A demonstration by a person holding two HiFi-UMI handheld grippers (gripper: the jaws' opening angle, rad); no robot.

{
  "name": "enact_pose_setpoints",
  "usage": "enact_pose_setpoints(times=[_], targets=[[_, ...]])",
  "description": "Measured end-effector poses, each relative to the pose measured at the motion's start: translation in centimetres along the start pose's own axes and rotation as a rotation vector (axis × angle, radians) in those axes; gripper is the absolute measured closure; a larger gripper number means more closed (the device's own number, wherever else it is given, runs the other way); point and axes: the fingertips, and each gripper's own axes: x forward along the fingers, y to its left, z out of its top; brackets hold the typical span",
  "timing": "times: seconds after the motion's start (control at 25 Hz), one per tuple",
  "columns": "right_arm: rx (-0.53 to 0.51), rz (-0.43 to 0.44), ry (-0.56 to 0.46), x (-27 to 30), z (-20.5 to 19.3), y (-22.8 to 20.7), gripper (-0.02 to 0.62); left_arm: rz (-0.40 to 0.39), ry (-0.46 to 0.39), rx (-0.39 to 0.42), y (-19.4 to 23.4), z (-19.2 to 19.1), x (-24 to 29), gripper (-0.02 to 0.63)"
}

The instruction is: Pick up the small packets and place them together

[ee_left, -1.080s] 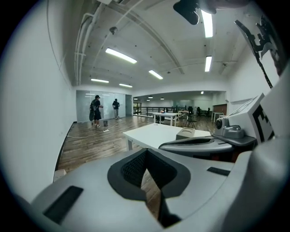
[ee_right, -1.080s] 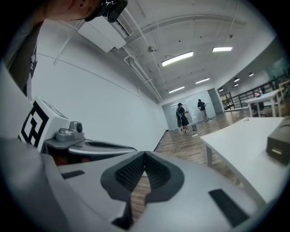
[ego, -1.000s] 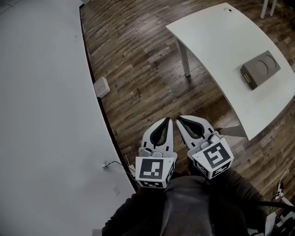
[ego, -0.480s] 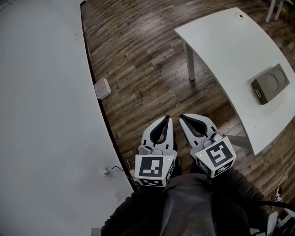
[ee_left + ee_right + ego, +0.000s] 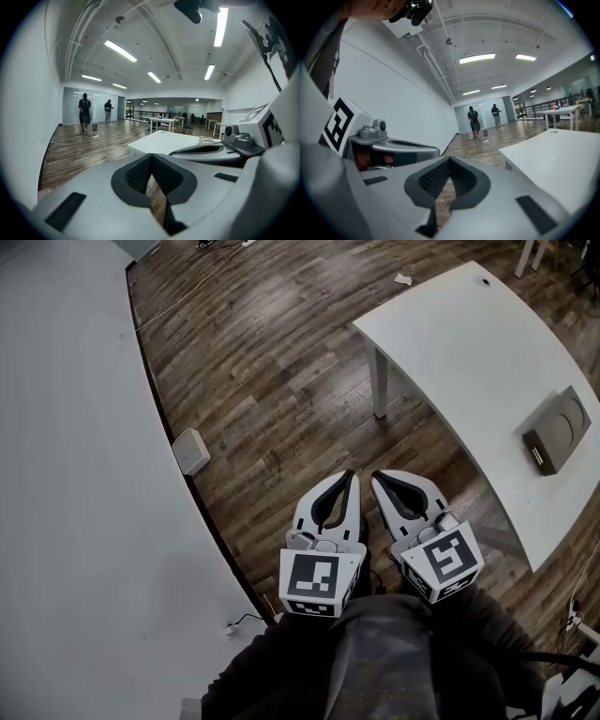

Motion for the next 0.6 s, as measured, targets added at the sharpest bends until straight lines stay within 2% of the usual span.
enact_pose_setpoints(times=[0.2,0.36,0.48,0.6], targets=[[0.028,-0.100,0.007,2.6,0.9,-2.0,0.591,-0.094,0.010,0.018,1.7,0.7,3.0,0.603],[0.039,-0.195,-0.016,3.1,1.7,-4.0,0.591,-0.186,0.007,0.043,1.5,1.5,5.2,0.603],[0.031,-0.283,-0.046,1.9,1.9,-5.7,0.591,-0.287,0.008,0.071,-0.4,1.8,7.0,0.603],[0.051,-0.414,-0.061,-0.9,1.2,-7.7,0.591,-0.418,0.022,0.095,-3.8,1.4,8.7,0.603]])
